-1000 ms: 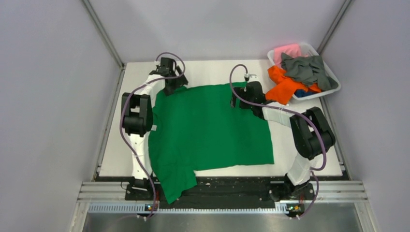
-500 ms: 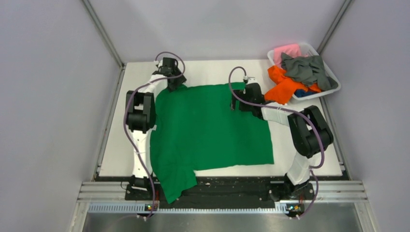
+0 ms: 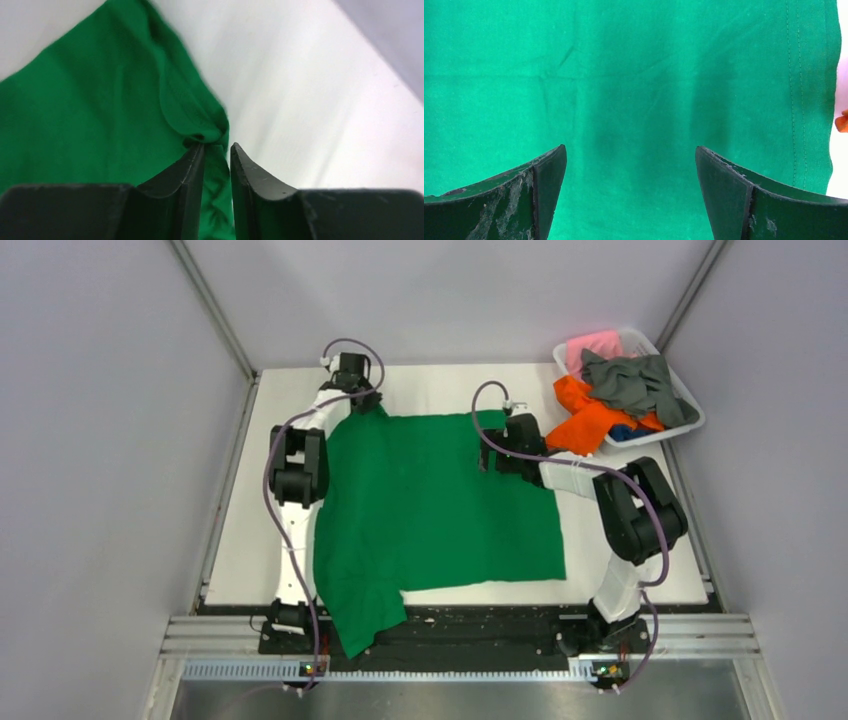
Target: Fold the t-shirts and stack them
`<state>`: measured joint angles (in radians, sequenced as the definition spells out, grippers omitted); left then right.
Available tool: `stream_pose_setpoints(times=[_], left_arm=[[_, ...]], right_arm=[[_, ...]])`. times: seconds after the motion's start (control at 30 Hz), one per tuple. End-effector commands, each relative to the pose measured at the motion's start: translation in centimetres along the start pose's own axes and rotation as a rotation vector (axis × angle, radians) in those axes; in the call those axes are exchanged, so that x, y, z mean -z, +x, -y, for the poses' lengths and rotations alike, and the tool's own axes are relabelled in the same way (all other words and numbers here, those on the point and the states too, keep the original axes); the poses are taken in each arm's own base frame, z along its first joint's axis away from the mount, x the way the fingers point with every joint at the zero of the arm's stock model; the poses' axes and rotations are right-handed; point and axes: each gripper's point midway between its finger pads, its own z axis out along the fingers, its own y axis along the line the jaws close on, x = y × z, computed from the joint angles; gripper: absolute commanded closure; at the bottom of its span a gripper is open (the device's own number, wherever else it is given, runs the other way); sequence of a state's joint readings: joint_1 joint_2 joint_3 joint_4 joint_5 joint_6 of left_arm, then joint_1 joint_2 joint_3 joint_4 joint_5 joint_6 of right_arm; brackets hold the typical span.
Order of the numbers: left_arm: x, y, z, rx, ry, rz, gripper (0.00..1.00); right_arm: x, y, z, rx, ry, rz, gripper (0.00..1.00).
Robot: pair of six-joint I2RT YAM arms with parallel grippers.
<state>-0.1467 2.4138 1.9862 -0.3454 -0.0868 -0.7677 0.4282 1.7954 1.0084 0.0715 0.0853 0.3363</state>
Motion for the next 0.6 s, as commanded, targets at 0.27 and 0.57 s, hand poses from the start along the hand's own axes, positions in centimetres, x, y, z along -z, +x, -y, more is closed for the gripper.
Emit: stream_pose_setpoints(times=[0.27,0.57], left_arm=[[-2.3,-5.2,10.8,0.127,0.415,0.123,0.44],[10.1,-12.9,15.6,-0.012,0.487,0.284,0.01]], right_arm=[[-0.5,-0.6,0.4,0.025,0.042,0.016,0.02],[0.3,-3.7,1.2,0.022,0.123,0.070,0.01]])
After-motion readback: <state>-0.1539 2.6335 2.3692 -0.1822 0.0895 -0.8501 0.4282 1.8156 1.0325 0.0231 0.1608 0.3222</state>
